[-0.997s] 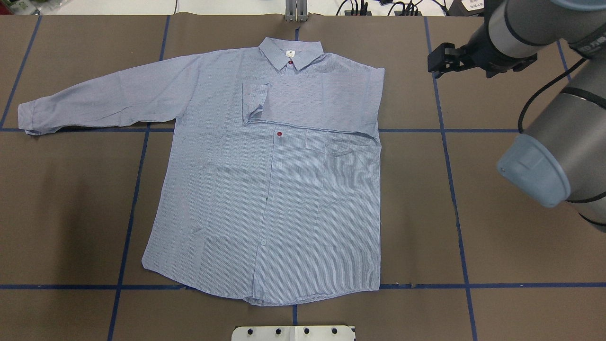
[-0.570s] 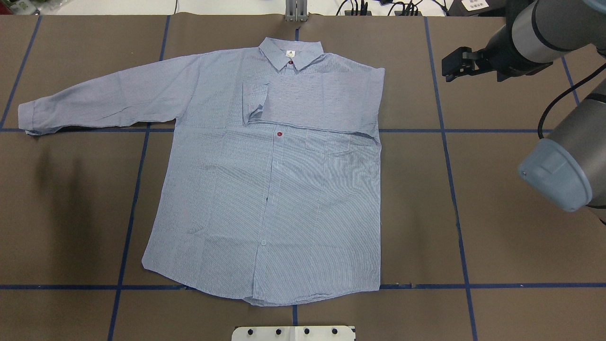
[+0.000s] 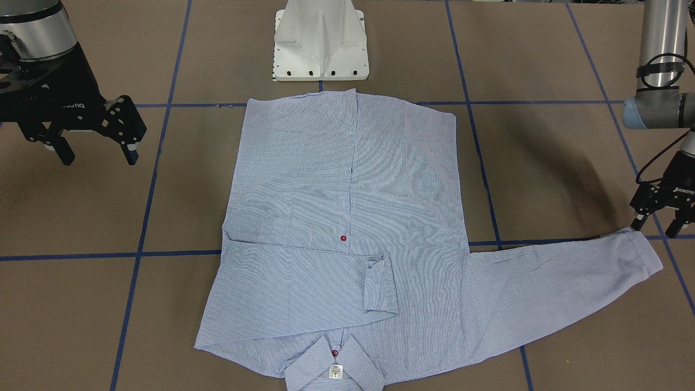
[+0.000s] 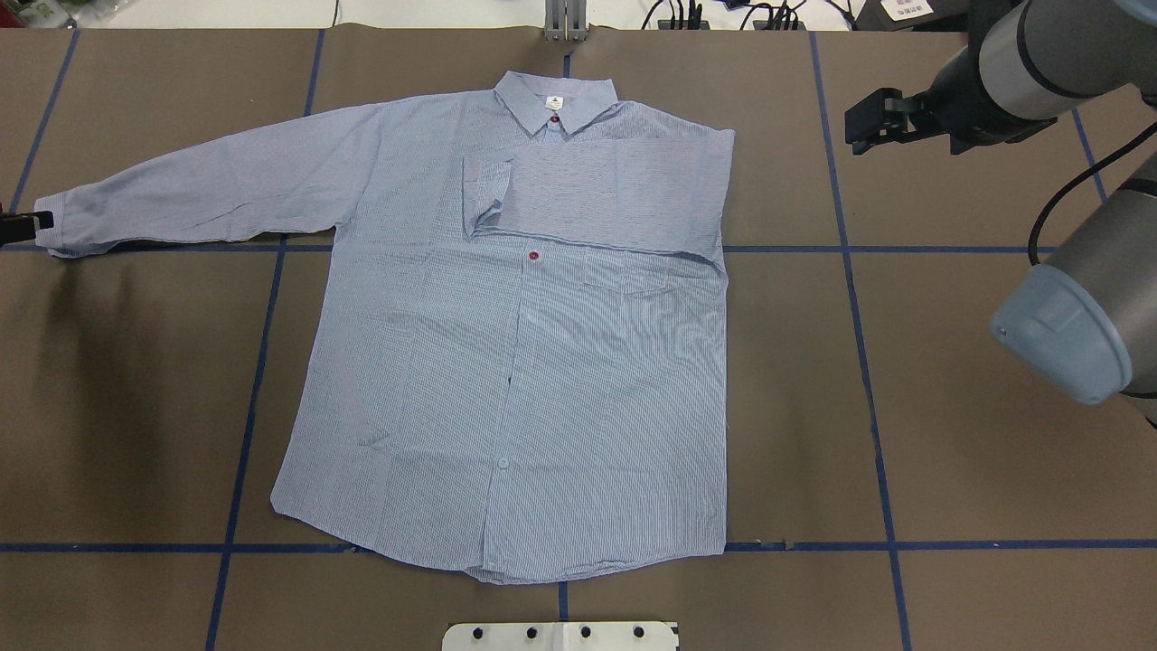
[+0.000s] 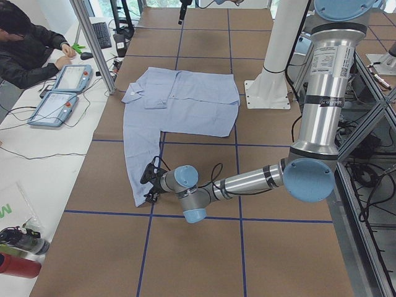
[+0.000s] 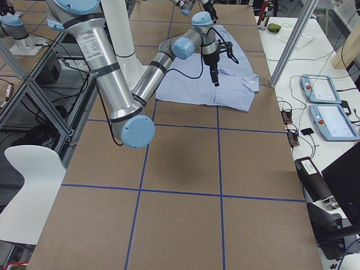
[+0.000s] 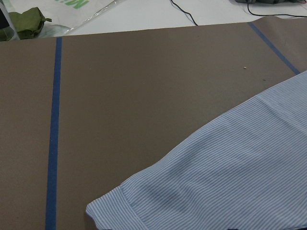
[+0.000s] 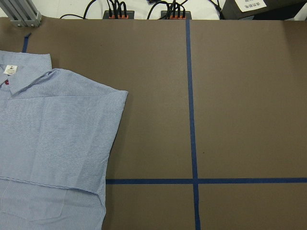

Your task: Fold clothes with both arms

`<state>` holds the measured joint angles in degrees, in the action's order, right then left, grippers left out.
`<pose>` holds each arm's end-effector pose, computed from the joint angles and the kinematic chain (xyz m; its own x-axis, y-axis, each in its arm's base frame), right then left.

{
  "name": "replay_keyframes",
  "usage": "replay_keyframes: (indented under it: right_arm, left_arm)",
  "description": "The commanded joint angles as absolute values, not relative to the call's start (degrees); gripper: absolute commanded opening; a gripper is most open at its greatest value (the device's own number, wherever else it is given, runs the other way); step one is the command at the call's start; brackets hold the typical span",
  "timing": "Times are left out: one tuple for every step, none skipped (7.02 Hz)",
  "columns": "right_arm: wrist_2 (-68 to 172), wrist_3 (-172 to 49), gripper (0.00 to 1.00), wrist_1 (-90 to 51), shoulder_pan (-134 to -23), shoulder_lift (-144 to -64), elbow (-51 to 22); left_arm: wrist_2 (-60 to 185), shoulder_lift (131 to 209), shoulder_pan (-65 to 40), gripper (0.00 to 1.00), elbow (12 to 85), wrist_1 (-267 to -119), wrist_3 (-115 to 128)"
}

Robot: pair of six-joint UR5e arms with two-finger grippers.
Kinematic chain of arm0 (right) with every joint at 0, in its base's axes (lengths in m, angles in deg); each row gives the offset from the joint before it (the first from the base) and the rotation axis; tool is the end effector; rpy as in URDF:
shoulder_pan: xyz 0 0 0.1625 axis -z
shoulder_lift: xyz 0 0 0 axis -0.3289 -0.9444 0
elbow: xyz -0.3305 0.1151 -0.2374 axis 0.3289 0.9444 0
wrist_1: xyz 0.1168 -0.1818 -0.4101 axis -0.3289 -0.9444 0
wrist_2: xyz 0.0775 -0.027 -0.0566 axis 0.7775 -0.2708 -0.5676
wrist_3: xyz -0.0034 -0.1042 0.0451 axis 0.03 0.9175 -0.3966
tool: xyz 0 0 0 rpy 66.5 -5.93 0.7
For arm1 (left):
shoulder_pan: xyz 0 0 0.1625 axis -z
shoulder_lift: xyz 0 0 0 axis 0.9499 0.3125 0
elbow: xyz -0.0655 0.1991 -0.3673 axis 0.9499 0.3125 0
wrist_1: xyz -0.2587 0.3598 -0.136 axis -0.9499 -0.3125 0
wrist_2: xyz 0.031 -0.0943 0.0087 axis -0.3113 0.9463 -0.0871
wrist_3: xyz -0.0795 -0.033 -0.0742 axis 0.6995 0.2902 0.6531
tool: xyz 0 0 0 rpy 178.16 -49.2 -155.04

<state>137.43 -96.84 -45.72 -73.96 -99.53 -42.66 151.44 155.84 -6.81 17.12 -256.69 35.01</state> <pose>-0.2513 -0.5239 0.1916 0.7350 0.0179 0.6779 -0.2441 0.9396 0.2398 0.1616 -0.5675 0.7257 0.6453 0.2321 -0.7278 0.3576 0.7502 0.5563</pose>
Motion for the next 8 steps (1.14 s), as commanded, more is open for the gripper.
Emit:
replay_keyframes:
  right_arm:
    - [137.4, -96.9, 1.0, -45.7, -74.0, -99.5, -42.7]
    - [137.4, -96.9, 1.0, -45.7, -74.0, -99.4, -42.7]
    - [137.4, -96.9, 1.0, -45.7, -74.0, -99.4, -42.7]
    - [137.4, -96.9, 1.0, -45.7, -74.0, -99.4, -42.8]
    - [137.4, -96.9, 1.0, -45.7, -74.0, -99.4, -42.7]
    - [137.4, -96.9, 1.0, -45.7, -74.0, -99.4, -42.7]
    - [137.3, -96.9, 1.0, -45.7, -74.0, -99.4, -42.7]
    - [137.3, -96.9, 1.0, -45.7, -74.0, -99.4, -42.7]
  left_arm:
    - [151.3, 156.0, -8.2, 0.82, 14.5, -258.9, 35.0]
    - [150.4, 156.0, -8.7, 0.79, 14.2, -259.0, 35.1]
    - [150.1, 156.0, -8.9, 0.75, 14.1, -259.0, 35.1]
    - [150.1, 157.0, -9.0, 0.7, 12.8, -259.0, 35.1]
    - [150.1, 158.2, -9.0, 0.68, 11.5, -258.9, 35.0]
    - [150.0, 159.2, -9.0, 0.68, 10.3, -258.9, 35.0]
    - [149.9, 159.6, -9.0, 0.68, 10.0, -258.9, 35.0]
    - [149.9, 159.6, -9.1, 0.51, 10.1, -258.9, 35.1]
